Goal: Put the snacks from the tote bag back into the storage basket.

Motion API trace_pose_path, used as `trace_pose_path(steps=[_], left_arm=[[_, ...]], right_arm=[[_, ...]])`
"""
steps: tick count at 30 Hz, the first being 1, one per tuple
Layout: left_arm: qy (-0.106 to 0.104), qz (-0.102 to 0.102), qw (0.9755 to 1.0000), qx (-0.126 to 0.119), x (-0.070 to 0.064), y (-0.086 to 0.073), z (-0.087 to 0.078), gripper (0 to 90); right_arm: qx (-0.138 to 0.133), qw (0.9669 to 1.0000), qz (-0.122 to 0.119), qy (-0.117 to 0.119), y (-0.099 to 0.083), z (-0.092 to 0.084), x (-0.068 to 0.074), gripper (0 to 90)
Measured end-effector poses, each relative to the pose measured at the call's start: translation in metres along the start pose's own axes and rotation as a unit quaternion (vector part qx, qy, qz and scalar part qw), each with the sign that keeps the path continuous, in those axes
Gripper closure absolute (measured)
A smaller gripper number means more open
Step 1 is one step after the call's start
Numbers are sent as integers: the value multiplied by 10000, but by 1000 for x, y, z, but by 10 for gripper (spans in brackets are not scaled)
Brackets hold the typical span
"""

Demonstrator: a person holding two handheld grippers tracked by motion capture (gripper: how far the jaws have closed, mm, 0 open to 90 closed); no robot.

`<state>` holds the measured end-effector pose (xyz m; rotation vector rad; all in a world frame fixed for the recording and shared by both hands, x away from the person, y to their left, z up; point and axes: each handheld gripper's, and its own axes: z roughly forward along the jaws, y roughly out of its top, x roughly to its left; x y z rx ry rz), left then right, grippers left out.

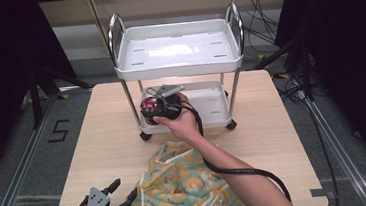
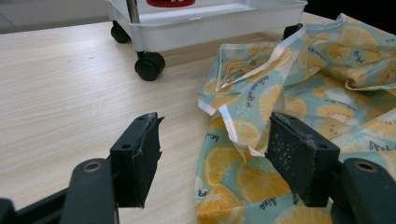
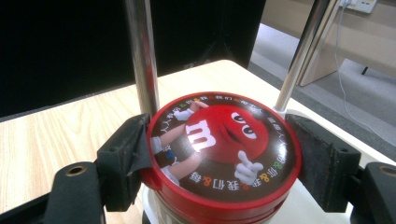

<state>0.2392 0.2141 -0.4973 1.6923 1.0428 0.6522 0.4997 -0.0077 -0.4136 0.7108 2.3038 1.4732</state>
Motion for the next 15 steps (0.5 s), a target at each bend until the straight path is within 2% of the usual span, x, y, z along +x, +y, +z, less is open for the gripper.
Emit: trace_pose_path(steps=[6,9,10,11,13,14,15], left_arm=[[1,0,10000,3,0,0,0,338],[-7,-5,10000,-3,0,0,0,339],[-9,3,10000,3,0,0,0,338],[-7,3,10000,11,0,0,0,339],[-17,25,10000,3,0,0,0,338],[-11,-14,10000,-7,-1,0,0,339],[-22,-51,10000,-52,-1,0,1,339]], right_arm=[[36,10000,-33,-12,1,1,-1,267],[65,9999,-17,-111,2,0,0,267],[45,9999,-49,-106,2,0,-1,266],[32,10000,21,-54,2,1,0,267],[61,10000,-51,-48,2,2,-1,267],[-39,9999,-135,-30,2,4,-2,267],[23,10000,-29,-4,2,4,-1,267]])
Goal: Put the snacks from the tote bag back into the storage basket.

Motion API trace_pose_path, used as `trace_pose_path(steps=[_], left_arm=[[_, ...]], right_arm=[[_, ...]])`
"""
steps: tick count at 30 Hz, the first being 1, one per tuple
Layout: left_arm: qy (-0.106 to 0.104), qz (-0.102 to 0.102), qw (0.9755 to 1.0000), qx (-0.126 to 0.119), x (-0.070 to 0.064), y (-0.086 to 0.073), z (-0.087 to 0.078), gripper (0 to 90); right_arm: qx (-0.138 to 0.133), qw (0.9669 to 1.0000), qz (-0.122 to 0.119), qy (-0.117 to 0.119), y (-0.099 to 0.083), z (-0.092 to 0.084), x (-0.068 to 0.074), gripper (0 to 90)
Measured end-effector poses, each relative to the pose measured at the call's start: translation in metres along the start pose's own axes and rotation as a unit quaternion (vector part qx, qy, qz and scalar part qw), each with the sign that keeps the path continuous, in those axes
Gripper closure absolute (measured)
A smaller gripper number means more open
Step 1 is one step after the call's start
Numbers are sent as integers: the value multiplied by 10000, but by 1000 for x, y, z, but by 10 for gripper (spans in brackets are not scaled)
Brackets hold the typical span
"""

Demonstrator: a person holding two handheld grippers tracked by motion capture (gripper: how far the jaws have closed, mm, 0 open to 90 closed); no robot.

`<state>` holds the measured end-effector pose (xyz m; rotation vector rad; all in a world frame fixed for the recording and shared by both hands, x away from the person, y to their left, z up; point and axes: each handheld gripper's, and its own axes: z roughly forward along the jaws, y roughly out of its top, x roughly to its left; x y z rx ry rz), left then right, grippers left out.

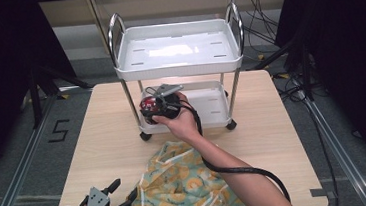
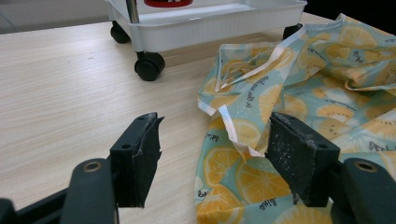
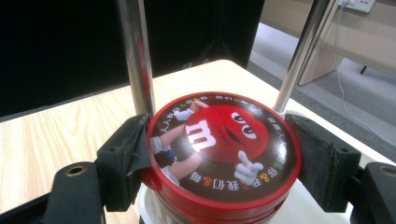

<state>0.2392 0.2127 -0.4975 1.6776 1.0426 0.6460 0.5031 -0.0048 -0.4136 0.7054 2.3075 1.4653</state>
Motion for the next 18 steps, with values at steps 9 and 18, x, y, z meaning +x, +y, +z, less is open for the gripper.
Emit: trace_pose_path(steps=[9,18], left_arm=[[3,48,10000,48,1,0,-1,339],[-32,62,10000,25,1,0,0,340]], right_arm=[[9,10000,-9,-16,-1,4,1,267],[17,10000,25,-32,-2,5,0,267]])
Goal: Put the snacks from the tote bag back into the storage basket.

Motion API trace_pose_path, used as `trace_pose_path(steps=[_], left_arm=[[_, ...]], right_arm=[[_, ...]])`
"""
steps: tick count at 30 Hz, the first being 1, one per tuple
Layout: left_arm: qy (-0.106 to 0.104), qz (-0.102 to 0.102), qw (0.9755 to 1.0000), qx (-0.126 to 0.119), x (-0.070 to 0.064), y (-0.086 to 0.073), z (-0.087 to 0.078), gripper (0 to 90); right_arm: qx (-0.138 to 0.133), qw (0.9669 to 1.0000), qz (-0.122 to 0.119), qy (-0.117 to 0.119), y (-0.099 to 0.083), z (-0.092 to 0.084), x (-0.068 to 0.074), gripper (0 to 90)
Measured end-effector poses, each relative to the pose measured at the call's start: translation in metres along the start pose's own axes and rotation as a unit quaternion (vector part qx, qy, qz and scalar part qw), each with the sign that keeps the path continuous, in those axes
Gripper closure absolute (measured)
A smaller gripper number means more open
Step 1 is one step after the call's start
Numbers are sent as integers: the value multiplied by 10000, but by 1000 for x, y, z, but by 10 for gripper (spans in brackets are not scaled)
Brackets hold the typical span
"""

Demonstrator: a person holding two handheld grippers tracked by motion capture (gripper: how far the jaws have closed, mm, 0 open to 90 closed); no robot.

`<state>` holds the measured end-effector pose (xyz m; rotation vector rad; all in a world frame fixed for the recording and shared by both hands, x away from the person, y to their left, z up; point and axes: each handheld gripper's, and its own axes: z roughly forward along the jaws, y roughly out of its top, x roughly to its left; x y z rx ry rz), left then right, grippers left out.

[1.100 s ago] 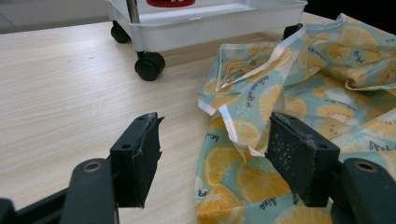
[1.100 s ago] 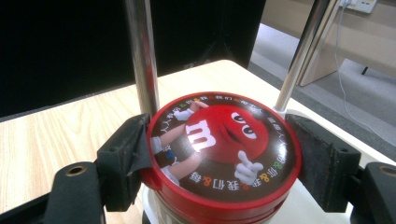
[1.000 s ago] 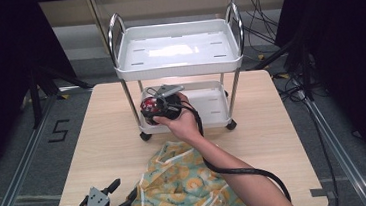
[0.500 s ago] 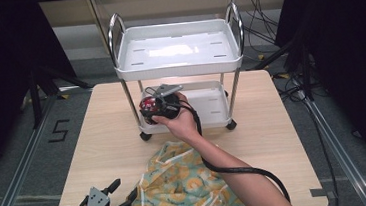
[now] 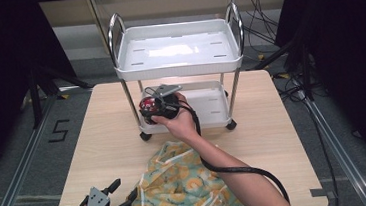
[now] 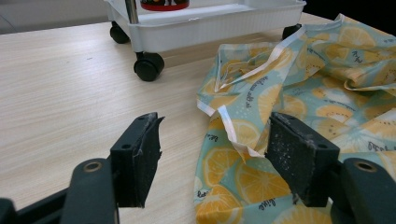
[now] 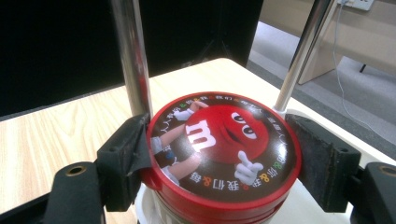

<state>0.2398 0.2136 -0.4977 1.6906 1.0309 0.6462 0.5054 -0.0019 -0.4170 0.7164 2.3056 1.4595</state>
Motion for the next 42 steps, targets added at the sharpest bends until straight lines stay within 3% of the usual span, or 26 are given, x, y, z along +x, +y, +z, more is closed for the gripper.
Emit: trace_pose_path(steps=[18,20,27,29,30,31,34,37,38,40,41,42], left_arm=[[-11,6,10000,6,0,0,0,342],[-23,-28,10000,-30,-1,0,0,342],[-7,-1,10000,8,0,0,0,342],[-9,-7,10000,7,0,0,0,342],[-9,-6,10000,9,0,0,0,342],[-38,-18,10000,-35,0,0,1,342],[8,-2,10000,25,-1,0,0,342],[-16,-6,10000,0,0,0,1,342],[15,-28,10000,34,-1,0,0,342],[-33,-33,10000,-15,0,0,1,342],[-26,-32,10000,-8,0,0,1,342],[13,-17,10000,36,0,0,0,342]], right_arm=[[-30,9998,-156,-121,-1,3,-1,267],[-34,9999,-103,-10,-2,4,-1,267],[-4,9999,-126,-64,-4,4,-1,267],[39,10000,-6,7,-6,4,0,266],[70,9999,-88,-95,-6,4,0,267],[9,9999,-102,5,-7,5,-1,266],[72,9999,-138,-51,-9,6,-1,266],[212,9996,109,-174,-10,8,2,266],[180,9998,56,-76,-11,8,1,266],[214,9997,51,-98,-11,7,2,266],[78,9999,-106,-1,-11,9,0,266],[104,9998,-127,-64,-12,8,0,266]])
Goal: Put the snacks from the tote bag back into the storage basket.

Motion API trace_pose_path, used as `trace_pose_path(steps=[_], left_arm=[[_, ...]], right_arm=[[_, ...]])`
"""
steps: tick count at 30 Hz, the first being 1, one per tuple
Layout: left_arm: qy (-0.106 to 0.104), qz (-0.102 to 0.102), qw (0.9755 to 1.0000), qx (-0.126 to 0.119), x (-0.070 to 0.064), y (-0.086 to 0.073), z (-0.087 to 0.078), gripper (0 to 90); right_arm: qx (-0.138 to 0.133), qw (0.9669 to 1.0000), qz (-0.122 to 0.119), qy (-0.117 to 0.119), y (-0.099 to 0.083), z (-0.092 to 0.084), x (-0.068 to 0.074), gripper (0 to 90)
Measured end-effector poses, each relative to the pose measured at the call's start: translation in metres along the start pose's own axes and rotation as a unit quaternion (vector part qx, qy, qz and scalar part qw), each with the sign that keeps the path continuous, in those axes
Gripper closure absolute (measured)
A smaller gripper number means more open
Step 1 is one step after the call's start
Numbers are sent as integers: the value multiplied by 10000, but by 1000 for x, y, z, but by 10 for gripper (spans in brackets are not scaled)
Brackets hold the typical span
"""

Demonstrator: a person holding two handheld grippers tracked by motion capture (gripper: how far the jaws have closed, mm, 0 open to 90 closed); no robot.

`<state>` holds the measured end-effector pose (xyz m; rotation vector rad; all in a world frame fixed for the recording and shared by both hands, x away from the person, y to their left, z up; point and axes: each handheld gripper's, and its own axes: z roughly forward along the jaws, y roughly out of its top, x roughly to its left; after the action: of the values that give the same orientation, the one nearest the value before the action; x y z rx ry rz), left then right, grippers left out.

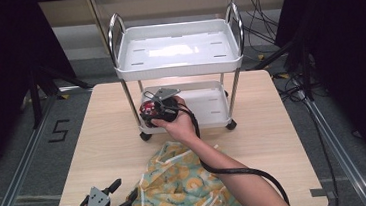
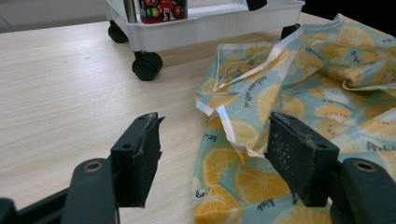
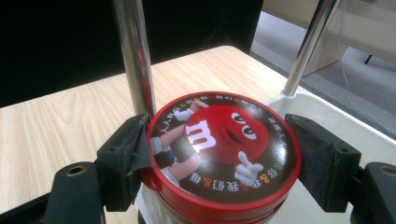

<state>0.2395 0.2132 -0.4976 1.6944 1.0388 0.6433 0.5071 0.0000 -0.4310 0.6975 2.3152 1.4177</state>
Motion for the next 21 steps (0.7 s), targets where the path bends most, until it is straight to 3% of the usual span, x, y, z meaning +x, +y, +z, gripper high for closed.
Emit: trace_pose_path(steps=[2,6,12,13,14,15,17,18,19,21], left_arm=[[-15,18,10000,-11,0,0,0,342],[-16,14,10000,-13,0,0,0,342],[-18,19,10000,-10,0,0,0,342],[-19,19,10000,-7,0,0,0,343],[-51,-11,10000,-48,0,0,1,342],[-48,-11,10000,-49,0,-1,1,342],[-47,-16,10000,-53,0,0,1,342],[-48,-5,10000,-48,0,0,1,342],[-52,-7,10000,-50,0,0,1,343],[-50,-8,10000,-46,0,-1,1,342]], right_arm=[[-16,9999,92,55,-2,1,0,266],[0,10000,9,69,-2,2,0,266],[97,9997,184,114,-3,3,1,266],[72,10000,43,0,-4,3,0,266],[26,9999,139,74,-5,4,1,266],[36,10000,33,70,-5,5,-1,266],[99,9999,57,3,-6,4,1,266],[153,9996,216,63,-7,5,2,266],[209,9993,305,-79,-7,5,3,266],[201,9995,241,-54,-7,6,1,266]])
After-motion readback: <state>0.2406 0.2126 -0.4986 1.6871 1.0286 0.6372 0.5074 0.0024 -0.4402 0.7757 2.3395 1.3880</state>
